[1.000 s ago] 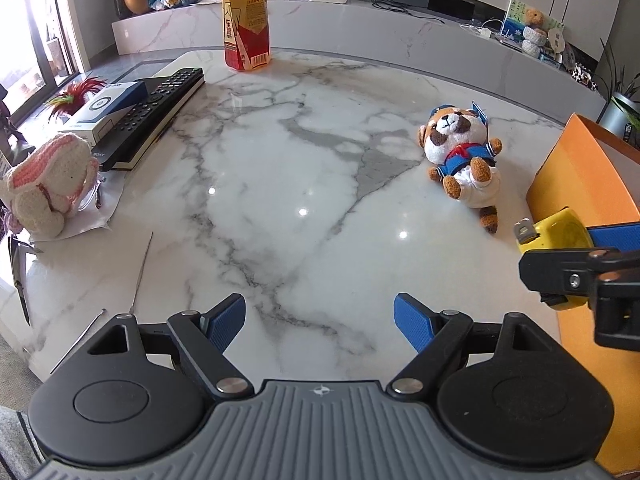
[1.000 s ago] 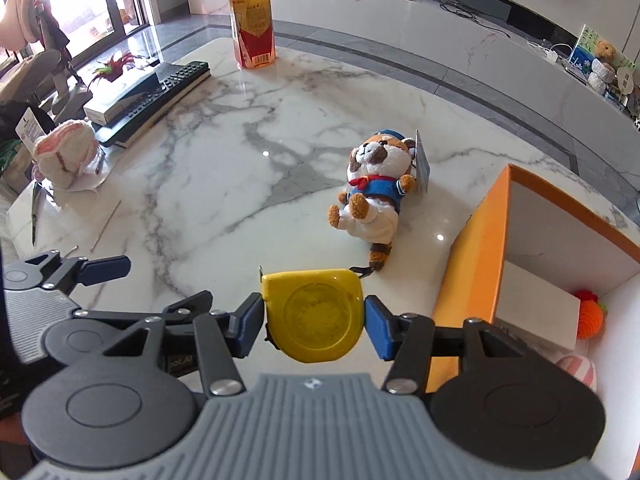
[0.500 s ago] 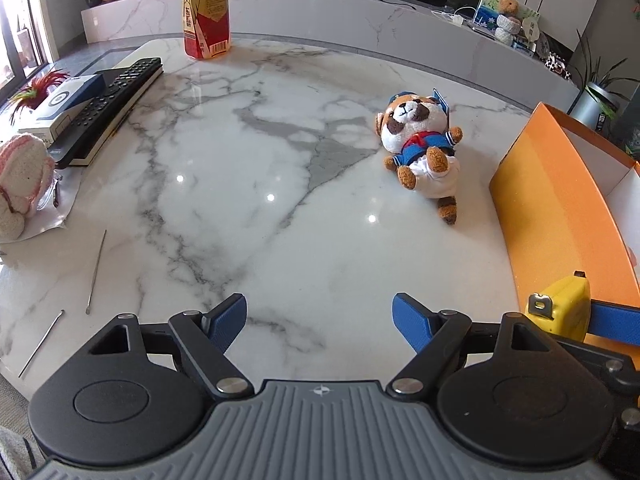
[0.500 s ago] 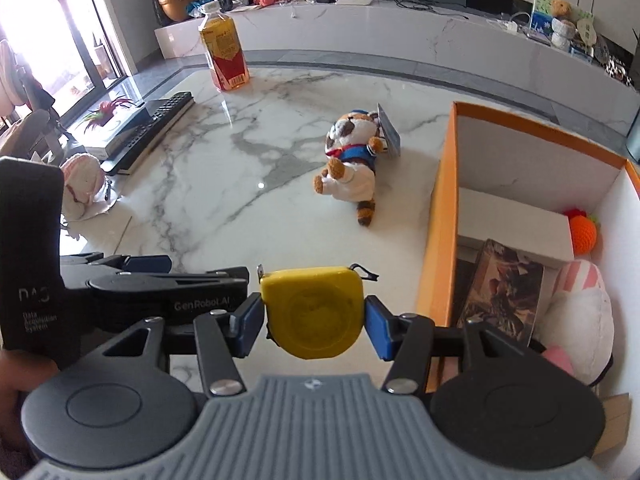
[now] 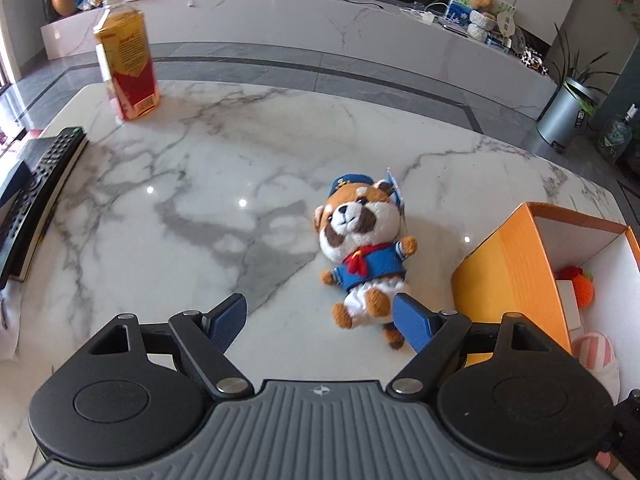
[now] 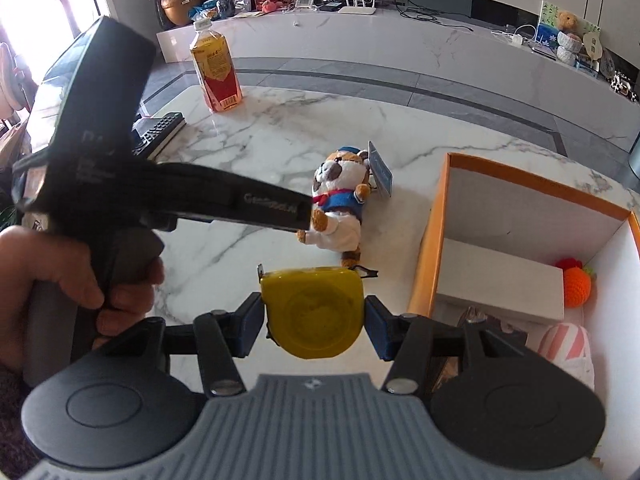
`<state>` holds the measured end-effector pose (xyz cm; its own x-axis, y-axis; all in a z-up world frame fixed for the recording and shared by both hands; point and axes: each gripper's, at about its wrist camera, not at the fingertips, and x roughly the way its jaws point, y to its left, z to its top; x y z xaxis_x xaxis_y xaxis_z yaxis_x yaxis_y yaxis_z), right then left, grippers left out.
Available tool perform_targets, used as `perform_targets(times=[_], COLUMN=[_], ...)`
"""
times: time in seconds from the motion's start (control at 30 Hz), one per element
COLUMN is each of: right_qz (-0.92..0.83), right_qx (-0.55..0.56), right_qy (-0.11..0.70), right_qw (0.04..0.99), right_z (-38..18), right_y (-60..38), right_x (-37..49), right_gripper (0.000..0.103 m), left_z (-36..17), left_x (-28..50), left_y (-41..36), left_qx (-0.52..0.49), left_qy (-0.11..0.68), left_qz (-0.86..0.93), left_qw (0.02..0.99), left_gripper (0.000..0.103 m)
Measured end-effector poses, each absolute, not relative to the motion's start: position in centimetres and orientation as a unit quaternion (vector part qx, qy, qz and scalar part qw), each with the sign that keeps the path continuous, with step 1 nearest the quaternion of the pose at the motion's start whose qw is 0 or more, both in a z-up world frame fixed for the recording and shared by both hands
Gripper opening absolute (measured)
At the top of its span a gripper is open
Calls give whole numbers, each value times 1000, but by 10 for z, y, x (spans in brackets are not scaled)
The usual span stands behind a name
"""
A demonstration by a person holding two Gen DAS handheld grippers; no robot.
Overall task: Organize objects
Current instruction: 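Grasp the plush bear with the left tool while right tool holds the tape measure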
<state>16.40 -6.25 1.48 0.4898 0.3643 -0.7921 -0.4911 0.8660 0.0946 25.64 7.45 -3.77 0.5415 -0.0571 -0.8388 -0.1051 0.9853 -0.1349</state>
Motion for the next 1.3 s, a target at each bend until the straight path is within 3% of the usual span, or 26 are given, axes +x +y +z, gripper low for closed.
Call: perform_targets(times=[0.2, 0.3, 0.4, 0.43, 0.53, 0.7, 0.93, 1.17, 1.23, 1.3], right_qz=[251, 247, 247, 249, 248, 244, 253, 251, 250, 247], right_qx=[-70, -75, -75, -75, -78, -79, -45, -61, -49, -44], right_qy=[443, 446, 451, 450, 454, 456, 450, 426, 419, 414], right_qw=[858, 857, 854, 854, 852, 852, 855, 867, 872, 875], right_z=[9, 5, 1, 0, 1, 4, 1, -5, -5, -6], right_y=[-63, -62, -62, -61, -59, -62, -69, -62, -63, -62], right_x=[178, 181, 183, 183, 183, 174, 143, 101, 95, 94], right_gripper=[56, 56, 56, 56, 56, 56, 56, 56, 56, 56], left_z=[-52, -63, -72, -73, -72, -66, -68, -58, -51, -55], left_x=[291, 300, 301, 300, 290, 240, 141, 121, 121, 124], left_y=[58, 56, 59, 63, 69, 84, 95, 109, 105, 100], left_qx=[-59, -67, -104, -127, -141, -131, -119, -139, -117, -93], left_qy=[494, 506, 512, 510, 512, 522, 536, 502, 472, 469], left_qz=[3, -9, -27, -36, -24, 2, 61, 48, 34, 47], left_qw=[868, 860, 852, 850, 847, 843, 834, 852, 873, 877], left_gripper=[95, 76, 51, 36, 35, 36, 65, 68, 78, 80])
